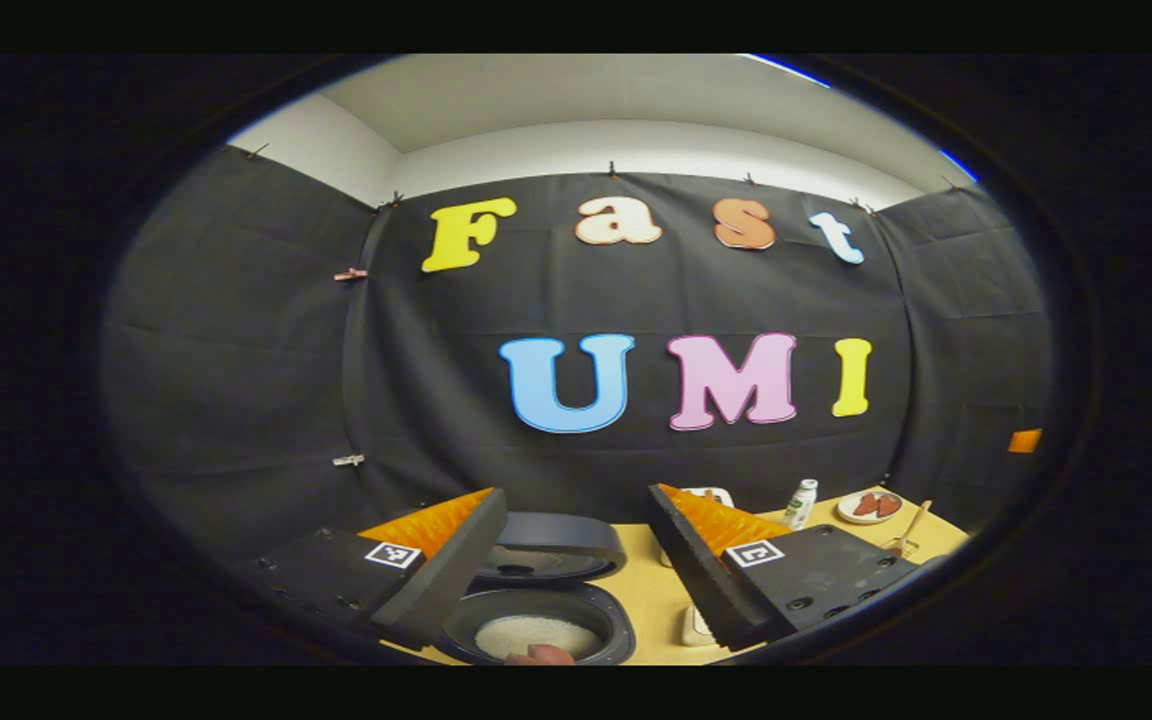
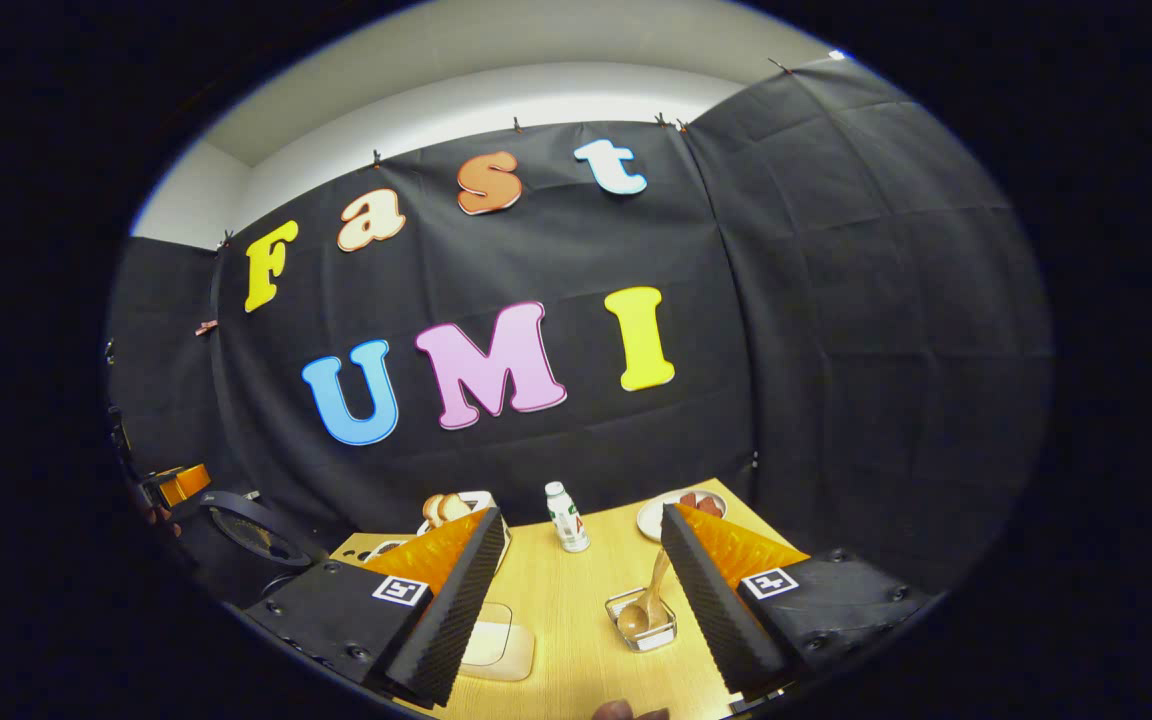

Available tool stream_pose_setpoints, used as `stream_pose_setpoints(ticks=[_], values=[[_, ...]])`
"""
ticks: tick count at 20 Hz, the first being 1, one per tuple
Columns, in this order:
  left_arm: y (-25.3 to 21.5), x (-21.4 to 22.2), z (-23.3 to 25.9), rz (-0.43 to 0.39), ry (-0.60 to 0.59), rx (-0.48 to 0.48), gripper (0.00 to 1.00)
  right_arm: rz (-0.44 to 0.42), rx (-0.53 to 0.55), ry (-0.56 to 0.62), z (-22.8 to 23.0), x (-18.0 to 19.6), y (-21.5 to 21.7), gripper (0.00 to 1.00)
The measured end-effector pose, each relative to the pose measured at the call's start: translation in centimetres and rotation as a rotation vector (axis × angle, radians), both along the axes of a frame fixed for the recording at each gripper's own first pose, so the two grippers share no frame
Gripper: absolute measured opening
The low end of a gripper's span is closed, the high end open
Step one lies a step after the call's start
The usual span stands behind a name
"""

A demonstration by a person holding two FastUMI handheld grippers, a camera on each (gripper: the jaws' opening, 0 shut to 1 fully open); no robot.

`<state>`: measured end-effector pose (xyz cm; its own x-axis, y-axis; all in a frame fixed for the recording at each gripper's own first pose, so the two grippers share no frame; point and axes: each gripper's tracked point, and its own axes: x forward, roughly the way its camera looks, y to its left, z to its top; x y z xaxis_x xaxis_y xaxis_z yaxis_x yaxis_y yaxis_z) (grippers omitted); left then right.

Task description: Close the left gripper, press the button to open the rice cooker; take a wooden spoon from the chopstick holder with the right hand, scoop a spoonful of rice and pour it into the rice cooker, then put the wooden spoon back into the chopstick holder.

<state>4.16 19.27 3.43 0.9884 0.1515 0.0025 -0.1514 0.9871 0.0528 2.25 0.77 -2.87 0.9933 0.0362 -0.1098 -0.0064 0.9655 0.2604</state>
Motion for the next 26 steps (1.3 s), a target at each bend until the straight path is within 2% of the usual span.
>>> stream_pose_setpoints(ticks=[3, 8, 11, 15, 20, 26], values=[[3.3, 1.8, -0.2, 0.03, 0.007, 0.002, 0.95, 0.011, -0.062, -0.074, 3.3, -0.7, 2.5, 1.0], [6.1, 5.0, -1.5, 0.029, 0.044, 0.004, 0.95, 0.074, -0.178, -0.195, 8.4, -1.7, 8.3, 0.98], [6.8, 6.5, -2.8, 0.021, 0.086, -0.007, 0.95, 0.117, -0.23, -0.233, 9.6, -2.2, 11.4, 0.98], [7.2, 7.3, -4.2, 0.021, 0.117, -0.022, 0.97, 0.142, -0.277, -0.231, 9.4, -2.9, 13.0, 0.97], [6.6, 4.3, -5.6, 0.021, 0.108, -0.018, 0.98, 0.134, -0.257, -0.194, 8.5, -2.5, 12.7, 0.97], [5.5, -0.6, -9.5, 0.027, 0.155, -0.036, 0.99, 0.147, -0.238, -0.145, 7.5, -2.2, 12.4, 0.97]])
